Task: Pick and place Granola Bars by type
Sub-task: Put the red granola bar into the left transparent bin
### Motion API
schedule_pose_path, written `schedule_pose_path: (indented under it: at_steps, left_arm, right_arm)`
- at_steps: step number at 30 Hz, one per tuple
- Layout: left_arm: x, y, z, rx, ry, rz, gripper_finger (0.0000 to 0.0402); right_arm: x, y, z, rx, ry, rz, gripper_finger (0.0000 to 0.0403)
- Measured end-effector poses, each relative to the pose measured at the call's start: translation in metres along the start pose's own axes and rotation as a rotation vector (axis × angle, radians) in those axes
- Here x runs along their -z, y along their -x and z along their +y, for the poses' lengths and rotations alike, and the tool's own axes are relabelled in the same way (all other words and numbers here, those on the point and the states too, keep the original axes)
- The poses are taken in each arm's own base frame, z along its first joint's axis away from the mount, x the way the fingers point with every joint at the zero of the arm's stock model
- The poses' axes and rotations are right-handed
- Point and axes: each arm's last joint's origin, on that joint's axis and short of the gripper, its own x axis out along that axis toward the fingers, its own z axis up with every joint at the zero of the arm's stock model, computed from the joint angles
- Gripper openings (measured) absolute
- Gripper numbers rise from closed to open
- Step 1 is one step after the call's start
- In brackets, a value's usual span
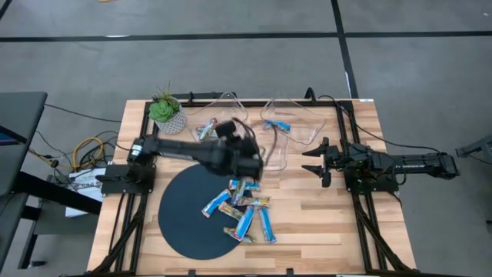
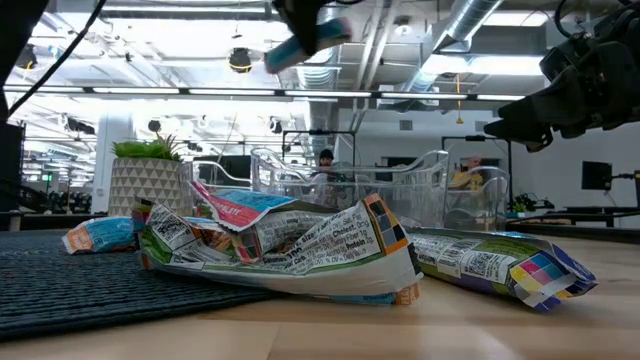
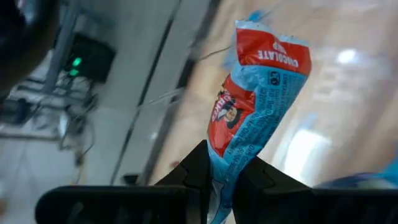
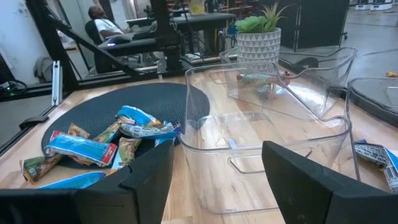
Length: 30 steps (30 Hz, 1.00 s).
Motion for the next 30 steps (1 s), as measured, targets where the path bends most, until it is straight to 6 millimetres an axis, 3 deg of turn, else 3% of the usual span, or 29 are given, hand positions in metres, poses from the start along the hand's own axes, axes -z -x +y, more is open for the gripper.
schedule_pose_path:
  at_steps: [7, 15, 25, 30]
  left_arm:
    - [0.001, -0.029, 0.060, -0.087, 0.005, 0.119, 0.0033]
    - [0.002, -0.059, 0.099, -0.116, 0.058, 0.206, 0.0033]
    - [0.024, -0.113, 0.107, -0.061, 0.030, 0.416, 0.0033]
    - [0.039, -0.119, 0.108, -0.067, 0.065, 0.408, 0.0033]
  right_arm:
    - [0.000, 0.000, 0.000, 0.000, 0.000, 0.000, 0.0240]
    - [0.000, 0.000, 0.000, 0.000, 0.000, 0.000, 0.0240]
    - [0.000, 0.000, 0.000, 0.000, 0.000, 0.000, 0.0240]
    - [0.000, 0.000, 0.000, 0.000, 0.000, 0.000, 0.0240]
